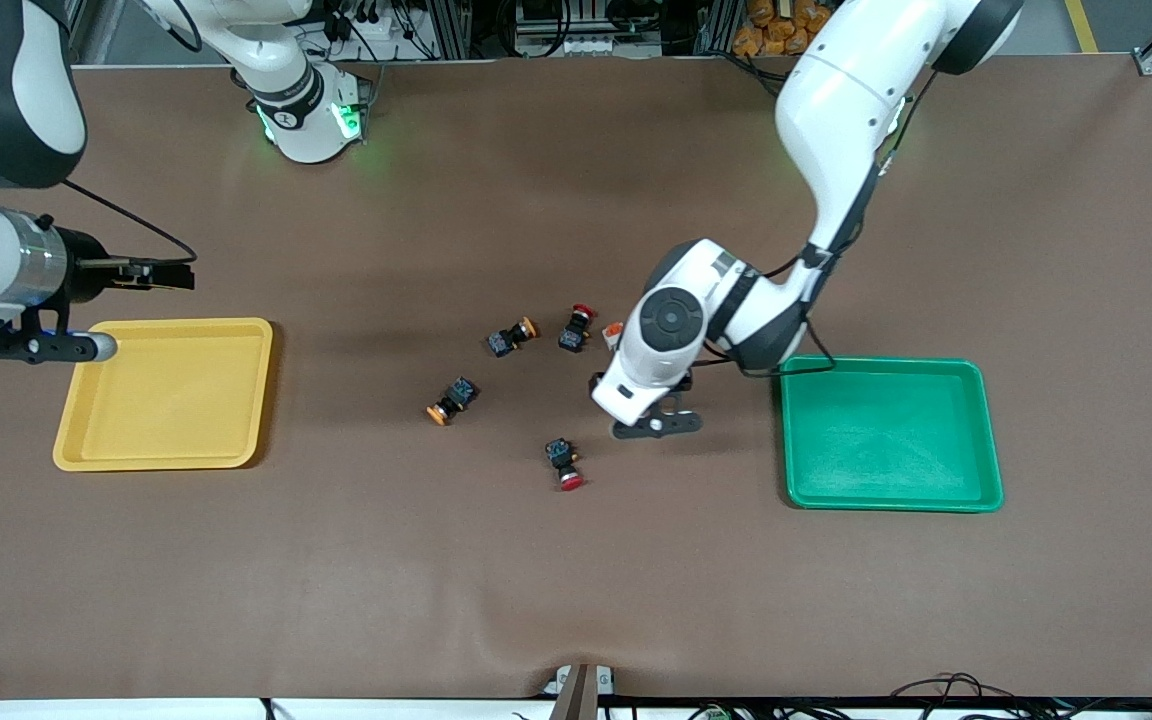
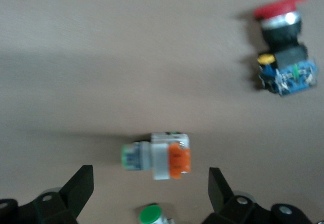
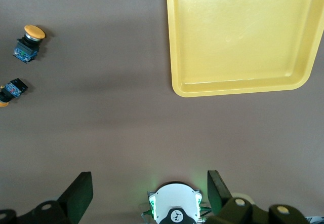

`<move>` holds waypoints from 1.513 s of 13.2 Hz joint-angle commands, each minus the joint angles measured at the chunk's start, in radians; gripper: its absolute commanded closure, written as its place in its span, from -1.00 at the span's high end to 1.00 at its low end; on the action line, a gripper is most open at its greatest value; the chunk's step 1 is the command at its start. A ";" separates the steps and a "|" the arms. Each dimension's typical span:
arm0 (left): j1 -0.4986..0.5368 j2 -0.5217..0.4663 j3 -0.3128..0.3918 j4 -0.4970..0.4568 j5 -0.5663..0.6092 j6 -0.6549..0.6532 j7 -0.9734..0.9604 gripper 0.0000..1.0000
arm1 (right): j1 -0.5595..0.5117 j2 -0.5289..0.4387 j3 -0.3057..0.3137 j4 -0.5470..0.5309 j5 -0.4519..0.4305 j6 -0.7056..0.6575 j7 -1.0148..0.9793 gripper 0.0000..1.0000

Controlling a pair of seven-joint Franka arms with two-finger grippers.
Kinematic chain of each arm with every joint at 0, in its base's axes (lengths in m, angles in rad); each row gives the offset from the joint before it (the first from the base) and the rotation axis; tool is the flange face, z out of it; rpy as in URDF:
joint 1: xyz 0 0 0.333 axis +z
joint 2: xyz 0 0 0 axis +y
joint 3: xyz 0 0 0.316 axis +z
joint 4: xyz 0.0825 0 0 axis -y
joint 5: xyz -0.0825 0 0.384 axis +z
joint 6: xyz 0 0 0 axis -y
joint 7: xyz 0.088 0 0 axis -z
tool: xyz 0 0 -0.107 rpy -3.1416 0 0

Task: Place green and yellow buttons in trays
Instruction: 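Grasp a green button with the left gripper while the right gripper reaches a yellow button, then carry the green button to the green tray while the right gripper lifts yellow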

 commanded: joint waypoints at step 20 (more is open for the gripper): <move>-0.018 0.069 0.030 0.033 0.038 0.049 0.006 -1.00 | 0.287 0.246 0.007 0.014 0.246 0.263 0.813 1.00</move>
